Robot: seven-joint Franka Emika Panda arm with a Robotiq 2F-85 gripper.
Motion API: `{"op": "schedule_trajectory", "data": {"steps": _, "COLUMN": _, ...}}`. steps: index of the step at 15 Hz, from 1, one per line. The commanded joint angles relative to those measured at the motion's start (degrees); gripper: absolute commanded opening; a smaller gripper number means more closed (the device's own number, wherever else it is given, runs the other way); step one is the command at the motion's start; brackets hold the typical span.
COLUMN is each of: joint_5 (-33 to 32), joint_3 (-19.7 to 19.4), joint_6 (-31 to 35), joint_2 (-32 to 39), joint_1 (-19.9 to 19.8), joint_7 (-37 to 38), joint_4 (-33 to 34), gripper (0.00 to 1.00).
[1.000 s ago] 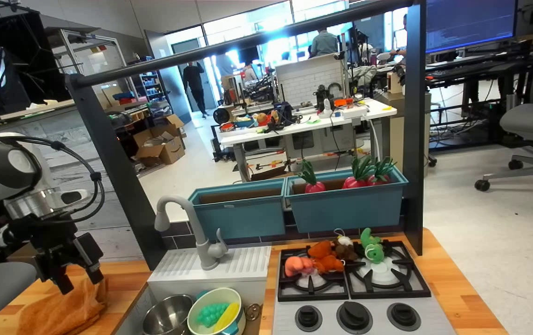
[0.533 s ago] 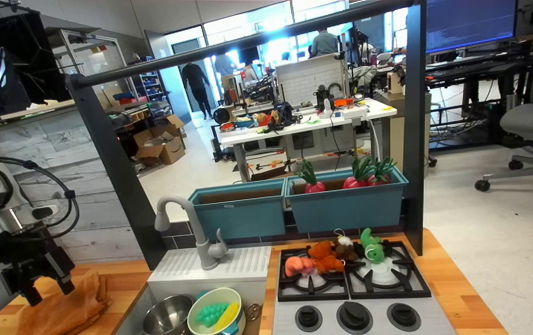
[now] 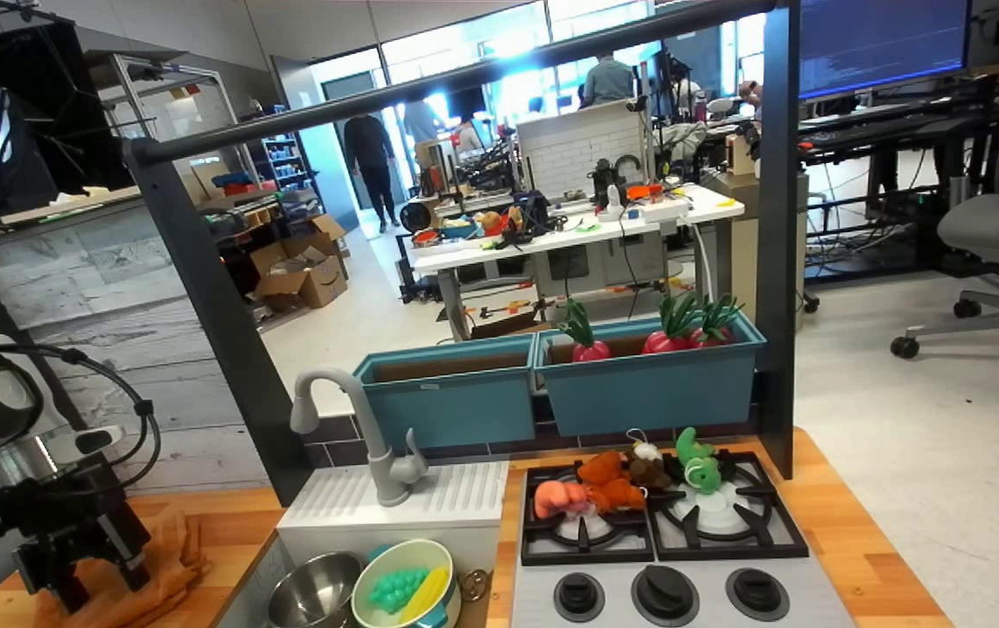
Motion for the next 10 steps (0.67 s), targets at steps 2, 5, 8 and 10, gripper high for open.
{"op": "schedule_trajectory", "data": {"steps": 2, "joint_5": 5.8, "joint_3": -1.1, "joint_6": -0.7, "joint_2": 6.7, "joint_1": -2.3, "joint_7": 3.2, "joint_4": 5.4, "gripper": 1.0}}
{"op": "schedule_trajectory", "data": {"steps": 5, "joint_5": 8.5, "joint_3": -2.5, "joint_6": -0.5, "joint_2": 9.5, "joint_1": -3.2, "joint_7": 6.6, "joint_4": 8.5, "gripper": 1.0}}
{"op": "schedule_trajectory", "data": {"steps": 8, "joint_5": 9.4, "joint_3": -2.2, "joint_6": -1.3, "joint_2": 10.6, "joint_1": -3.1, "joint_7": 8.0, "joint_4": 11.4, "gripper": 1.0}}
{"op": "schedule_trajectory", "data": {"steps": 10, "joint_5": 8.6, "joint_3": -2.0, "joint_6": -1.6, "joint_2": 11.9, "joint_1": -1.5, "joint_7": 9.1, "joint_4": 13.9, "gripper": 1.0}}
